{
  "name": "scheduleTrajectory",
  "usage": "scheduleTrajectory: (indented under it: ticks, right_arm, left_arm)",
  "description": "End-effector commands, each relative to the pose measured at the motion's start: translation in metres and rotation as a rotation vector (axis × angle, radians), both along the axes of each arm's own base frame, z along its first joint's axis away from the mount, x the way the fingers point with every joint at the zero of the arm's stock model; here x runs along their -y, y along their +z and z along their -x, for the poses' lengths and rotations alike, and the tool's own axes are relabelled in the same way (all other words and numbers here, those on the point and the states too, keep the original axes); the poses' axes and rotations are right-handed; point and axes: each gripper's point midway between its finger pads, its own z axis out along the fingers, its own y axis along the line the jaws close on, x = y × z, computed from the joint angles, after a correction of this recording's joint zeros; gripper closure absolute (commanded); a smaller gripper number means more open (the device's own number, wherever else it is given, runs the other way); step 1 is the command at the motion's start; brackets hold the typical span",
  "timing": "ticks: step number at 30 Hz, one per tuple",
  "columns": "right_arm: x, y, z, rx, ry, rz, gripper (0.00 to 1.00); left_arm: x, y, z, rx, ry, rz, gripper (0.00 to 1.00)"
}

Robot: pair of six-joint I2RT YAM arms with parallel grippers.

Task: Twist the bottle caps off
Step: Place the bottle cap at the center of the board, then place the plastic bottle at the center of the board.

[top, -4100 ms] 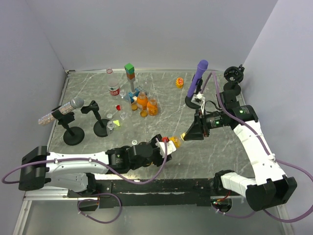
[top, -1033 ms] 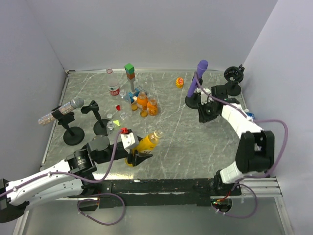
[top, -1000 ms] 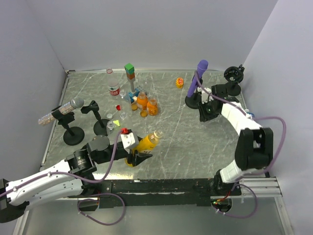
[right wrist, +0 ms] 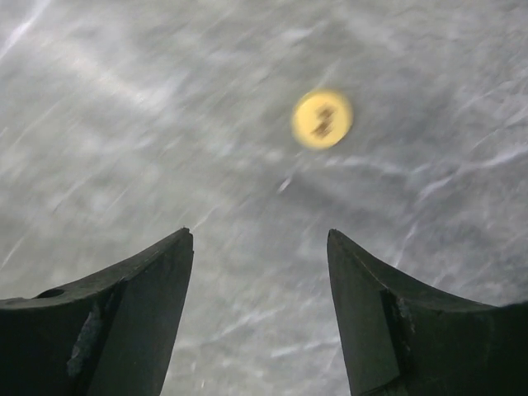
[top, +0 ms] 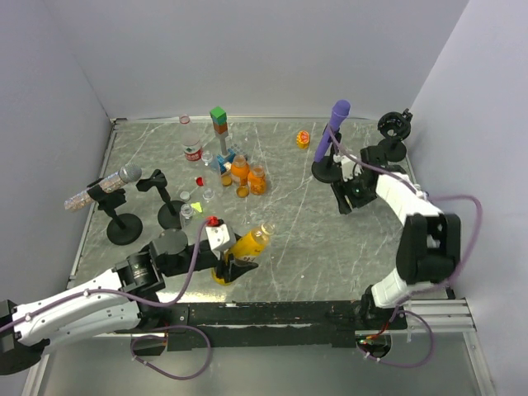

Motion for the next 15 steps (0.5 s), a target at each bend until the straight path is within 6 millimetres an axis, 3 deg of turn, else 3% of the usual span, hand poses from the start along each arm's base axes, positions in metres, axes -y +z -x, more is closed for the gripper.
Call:
scheduleTrajectory:
  ticks: [1, 3, 7, 9, 11, 15]
  right_arm:
    - [-0.021, 0.042, 0.047, 0.062, 0.216, -0.098, 0.27]
    - [-0.043, 0.067, 0.072, 0.108, 0.36, -0.19, 0.27]
    - [-0.097, 0.142, 0.131, 0.366, 0.751, -0.43, 0.25]
    - [-0.123, 0.181, 0.167, 0.537, 0.921, -0.565, 0.02]
    - [-0.144, 0.209, 0.193, 0.659, 1.043, -0.701, 0.01]
    - [-0.177, 0.244, 0.216, 0.614, 1.131, -0.859, 0.01]
  left_arm:
    - [0.012, 0.043, 0.003, 0.05, -0.046, 0.151, 0.95]
    - [0.016, 0.042, 0.004, 0.05, -0.06, 0.152, 0.95]
    - [0.028, 0.045, 0.004, 0.057, -0.094, 0.167, 0.95]
    - [0.033, 0.048, 0.002, 0.062, -0.1, 0.175, 0.95]
    - [0.04, 0.049, 0.001, 0.056, -0.111, 0.179, 0.95]
    - [0.049, 0.051, -0.001, 0.041, -0.123, 0.189, 0.95]
